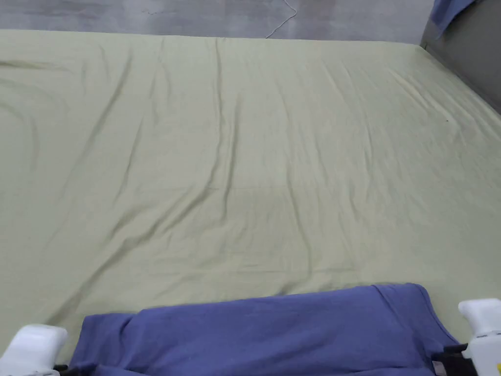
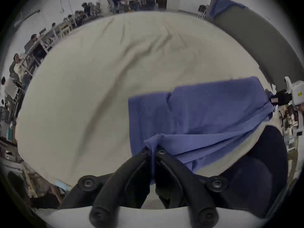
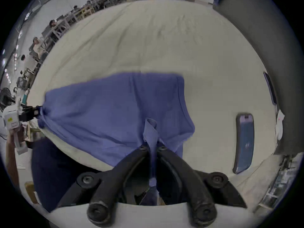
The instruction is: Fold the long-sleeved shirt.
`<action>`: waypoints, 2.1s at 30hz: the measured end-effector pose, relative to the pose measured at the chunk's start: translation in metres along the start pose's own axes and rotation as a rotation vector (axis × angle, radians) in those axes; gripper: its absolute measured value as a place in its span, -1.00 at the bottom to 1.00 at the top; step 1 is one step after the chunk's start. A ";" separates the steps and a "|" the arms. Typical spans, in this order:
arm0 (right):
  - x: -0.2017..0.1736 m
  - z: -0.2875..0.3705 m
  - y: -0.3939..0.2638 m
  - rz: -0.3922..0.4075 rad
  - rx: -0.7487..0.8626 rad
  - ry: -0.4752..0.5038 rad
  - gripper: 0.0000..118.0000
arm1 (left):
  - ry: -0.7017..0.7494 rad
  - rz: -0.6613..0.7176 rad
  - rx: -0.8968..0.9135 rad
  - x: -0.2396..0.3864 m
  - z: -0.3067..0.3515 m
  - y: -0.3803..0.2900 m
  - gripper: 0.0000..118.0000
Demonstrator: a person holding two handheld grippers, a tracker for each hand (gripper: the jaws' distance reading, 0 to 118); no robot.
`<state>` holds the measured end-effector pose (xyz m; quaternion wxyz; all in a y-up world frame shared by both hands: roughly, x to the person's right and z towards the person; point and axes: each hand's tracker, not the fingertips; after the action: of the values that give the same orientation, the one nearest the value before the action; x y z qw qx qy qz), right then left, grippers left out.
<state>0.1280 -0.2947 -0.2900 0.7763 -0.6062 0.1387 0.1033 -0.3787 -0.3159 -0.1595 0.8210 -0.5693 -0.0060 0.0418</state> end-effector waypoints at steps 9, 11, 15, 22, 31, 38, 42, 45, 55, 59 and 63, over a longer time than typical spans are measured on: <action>0.010 -0.020 -0.002 -0.046 0.025 -0.017 -0.83 | -0.044 0.151 0.051 -0.009 -0.010 -0.003 -0.70; 0.016 0.007 -0.003 -0.079 0.048 -0.003 -0.54 | -0.055 0.225 0.186 -0.012 0.018 -0.003 0.40; 0.013 0.084 -0.016 -0.181 0.341 0.073 0.86 | -0.126 0.293 0.330 -0.011 0.070 -0.012 0.86; -0.019 0.088 -0.024 -0.150 0.361 0.197 -1.00 | -0.134 0.287 0.172 0.001 0.044 -0.036 -1.00; -0.034 0.058 -0.025 -0.145 0.294 0.494 -1.00 | -0.441 0.589 0.183 -0.083 -0.022 -0.014 1.00; -0.044 0.036 -0.028 -0.131 0.247 0.602 -1.00 | -0.737 0.477 0.117 -0.036 -0.057 0.022 0.96; -0.049 0.025 -0.027 -0.133 0.224 0.615 -1.00 | -0.640 0.397 0.105 -0.009 -0.077 0.033 0.96; -0.052 0.018 -0.026 -0.137 0.208 0.619 -1.00 | -0.669 0.448 0.125 -0.012 -0.072 0.038 0.84; -0.064 0.031 -0.020 -0.106 0.210 0.611 -1.00 | -0.716 0.678 0.234 -0.050 -0.043 0.009 -0.87; -0.070 0.046 -0.015 -0.092 0.229 0.606 -1.00 | -0.758 0.697 0.275 -0.068 -0.009 0.005 -0.87; -0.083 0.057 -0.010 -0.080 0.245 0.620 -1.00 | -0.745 0.690 0.301 -0.095 0.017 0.008 -0.87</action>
<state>0.0585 -0.2414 -0.2394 0.7676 -0.5161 0.3555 -0.1340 -0.4753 -0.3045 -0.1572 0.7745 -0.3604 -0.1034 0.5095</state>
